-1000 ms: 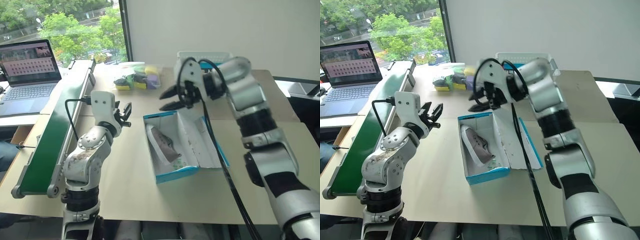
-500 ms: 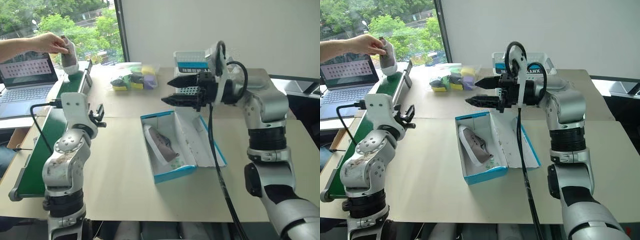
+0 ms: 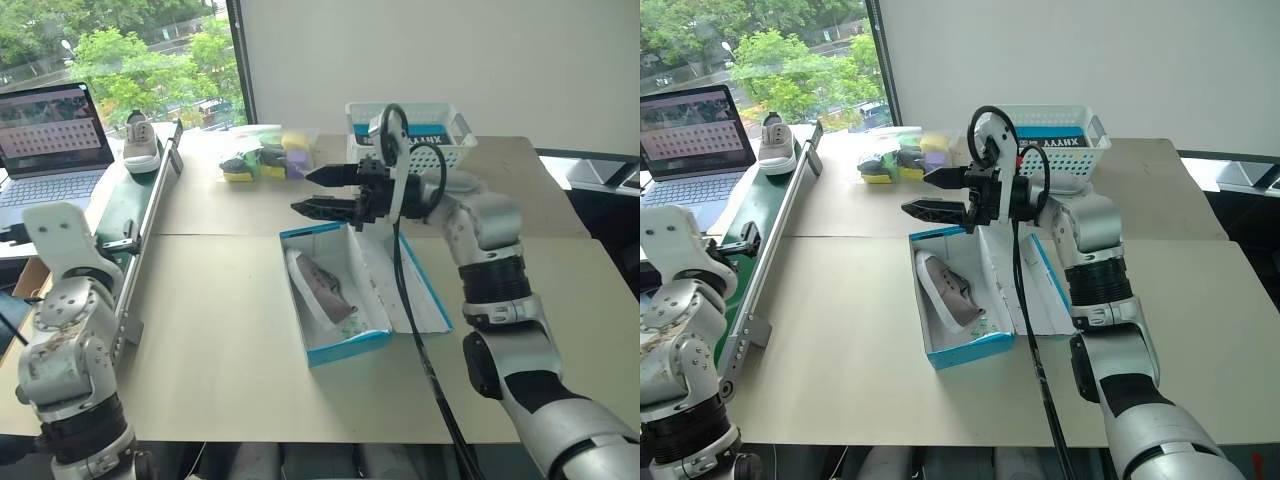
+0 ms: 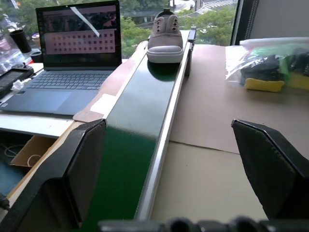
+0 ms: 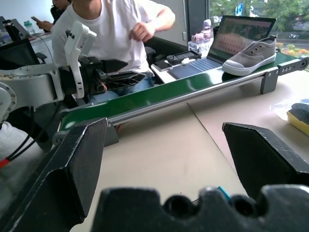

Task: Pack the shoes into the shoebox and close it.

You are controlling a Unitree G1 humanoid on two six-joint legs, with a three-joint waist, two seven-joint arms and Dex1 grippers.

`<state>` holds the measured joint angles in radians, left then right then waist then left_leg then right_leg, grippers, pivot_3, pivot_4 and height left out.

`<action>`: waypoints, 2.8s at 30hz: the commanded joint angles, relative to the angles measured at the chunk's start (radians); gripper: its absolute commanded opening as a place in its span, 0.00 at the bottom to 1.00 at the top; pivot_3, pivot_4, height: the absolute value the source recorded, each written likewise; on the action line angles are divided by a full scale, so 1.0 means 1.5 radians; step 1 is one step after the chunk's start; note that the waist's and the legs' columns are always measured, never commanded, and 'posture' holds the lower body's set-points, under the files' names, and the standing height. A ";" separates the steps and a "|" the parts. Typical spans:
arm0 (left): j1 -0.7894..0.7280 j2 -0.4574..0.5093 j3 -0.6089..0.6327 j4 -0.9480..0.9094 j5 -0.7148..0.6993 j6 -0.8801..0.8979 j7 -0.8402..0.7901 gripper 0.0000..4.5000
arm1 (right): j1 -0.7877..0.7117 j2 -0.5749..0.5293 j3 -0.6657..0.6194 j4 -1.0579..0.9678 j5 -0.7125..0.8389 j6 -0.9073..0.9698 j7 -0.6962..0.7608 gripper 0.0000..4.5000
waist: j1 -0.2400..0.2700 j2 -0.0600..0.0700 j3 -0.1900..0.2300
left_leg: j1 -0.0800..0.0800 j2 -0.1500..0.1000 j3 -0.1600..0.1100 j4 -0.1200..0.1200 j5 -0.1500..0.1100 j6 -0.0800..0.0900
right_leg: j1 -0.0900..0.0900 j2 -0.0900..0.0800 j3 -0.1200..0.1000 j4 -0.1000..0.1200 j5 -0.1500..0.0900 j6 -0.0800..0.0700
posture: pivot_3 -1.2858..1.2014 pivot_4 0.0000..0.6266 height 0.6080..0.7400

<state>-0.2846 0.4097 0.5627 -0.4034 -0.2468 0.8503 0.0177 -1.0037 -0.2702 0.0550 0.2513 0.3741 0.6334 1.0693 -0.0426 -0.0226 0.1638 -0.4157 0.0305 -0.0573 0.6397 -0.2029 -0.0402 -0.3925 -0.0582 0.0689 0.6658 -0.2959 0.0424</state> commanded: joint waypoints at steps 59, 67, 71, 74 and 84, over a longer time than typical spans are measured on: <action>-0.189 0.072 -0.080 0.319 -0.032 -0.211 -0.059 0.00 | 0.065 -0.005 0.071 0.016 -0.184 -0.151 -0.215 1.00 | 0.000 -0.001 0.000 | -0.004 0.000 0.001 0.000 0.001 -0.001 | -0.009 0.000 0.000 0.010 0.000 0.000 | 0.52 0.24 1.00; -0.187 -0.016 -0.212 0.144 -0.027 -0.188 -0.068 0.00 | 0.011 0.059 -0.111 0.026 -0.006 0.027 -0.283 1.00 | 0.001 -0.001 0.000 | -0.005 0.000 0.001 0.000 0.001 -0.001 | -0.009 -0.001 0.000 0.010 0.000 -0.001 | 0.52 0.24 1.00; -0.199 -0.097 -0.267 0.090 -0.039 -0.156 -0.043 0.00 | -0.021 0.075 -0.178 0.054 0.048 0.075 -0.339 1.00 | 0.001 -0.001 0.000 | -0.005 0.000 0.001 0.000 0.001 -0.001 | -0.008 -0.001 0.000 0.010 0.000 -0.001 | 0.52 0.24 1.00; -0.222 -0.165 -0.325 0.067 -0.045 -0.140 -0.037 0.00 | -0.048 0.083 -0.222 0.109 0.073 0.110 -0.395 1.00 | 0.001 -0.001 0.000 | -0.005 0.000 0.002 0.000 0.001 -0.001 | -0.008 -0.001 0.000 0.010 0.000 -0.001 | 0.52 0.24 1.00; -0.268 -0.277 -0.383 0.073 -0.054 -0.127 -0.026 0.00 | -0.069 0.095 -0.261 0.173 0.104 0.110 -0.444 1.00 | -0.002 -0.001 0.000 | -0.005 0.000 0.003 0.000 0.001 -0.001 | -0.009 0.000 0.000 0.010 0.000 -0.001 | 0.52 0.24 1.00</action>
<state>-0.6602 0.0073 0.0071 -0.2503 -0.3200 0.6601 -0.0184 -1.0767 -0.1286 -0.3215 0.5219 0.4953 0.8109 0.4078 -0.0455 -0.0236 0.1637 -0.4233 0.0303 -0.0533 0.6403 -0.2009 -0.0412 -0.4053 -0.0586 0.0696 0.6801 -0.2954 0.0416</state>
